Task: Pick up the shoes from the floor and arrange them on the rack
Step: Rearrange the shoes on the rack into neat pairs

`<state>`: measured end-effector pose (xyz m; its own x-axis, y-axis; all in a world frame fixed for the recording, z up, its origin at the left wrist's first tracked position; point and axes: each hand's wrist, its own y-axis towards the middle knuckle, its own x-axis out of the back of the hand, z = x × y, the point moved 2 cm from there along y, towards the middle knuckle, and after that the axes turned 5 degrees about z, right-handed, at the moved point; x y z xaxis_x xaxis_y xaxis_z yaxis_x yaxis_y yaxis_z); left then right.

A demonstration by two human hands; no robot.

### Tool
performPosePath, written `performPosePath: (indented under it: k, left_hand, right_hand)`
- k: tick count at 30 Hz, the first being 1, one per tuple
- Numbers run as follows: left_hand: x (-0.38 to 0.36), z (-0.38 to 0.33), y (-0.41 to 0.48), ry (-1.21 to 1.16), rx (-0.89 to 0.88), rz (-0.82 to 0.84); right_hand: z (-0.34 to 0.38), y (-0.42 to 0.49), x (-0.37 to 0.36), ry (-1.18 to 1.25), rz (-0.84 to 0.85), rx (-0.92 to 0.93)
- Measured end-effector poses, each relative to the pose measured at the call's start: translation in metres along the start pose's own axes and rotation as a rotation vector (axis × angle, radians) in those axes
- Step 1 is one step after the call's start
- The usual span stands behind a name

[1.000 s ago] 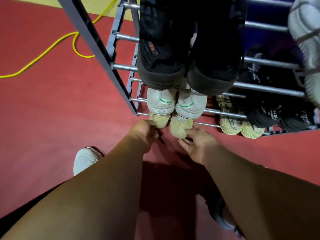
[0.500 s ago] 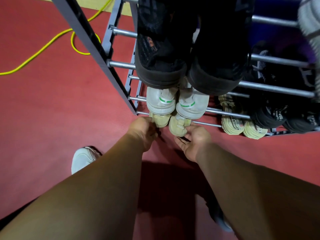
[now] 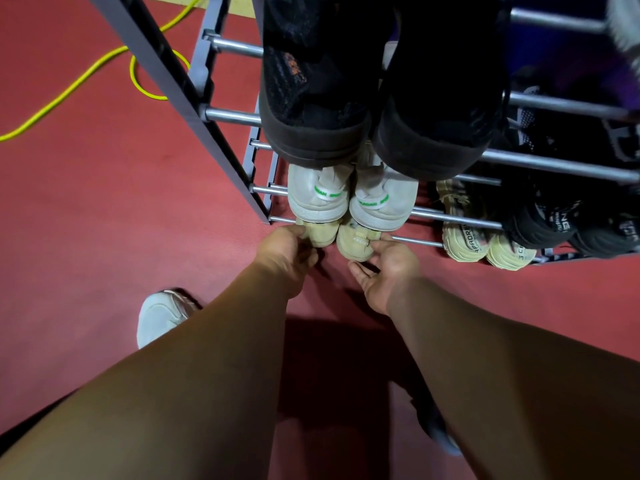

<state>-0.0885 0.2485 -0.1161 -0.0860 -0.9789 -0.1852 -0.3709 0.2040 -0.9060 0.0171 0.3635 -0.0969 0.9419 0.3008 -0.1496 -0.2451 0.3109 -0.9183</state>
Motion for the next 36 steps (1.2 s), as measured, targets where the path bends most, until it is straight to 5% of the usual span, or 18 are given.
performPosePath:
  k: [17,36]
  left_hand:
    - [0.0,-0.001,0.012,0.093,-0.031,-0.045]
    - [-0.001,0.001,0.012,-0.076,-0.098,-0.038]
  right_hand:
    - [0.009,0.01,-0.012,0.112,-0.021,0.044]
    - [0.009,0.012,-0.012,0.113,-0.001,0.014]
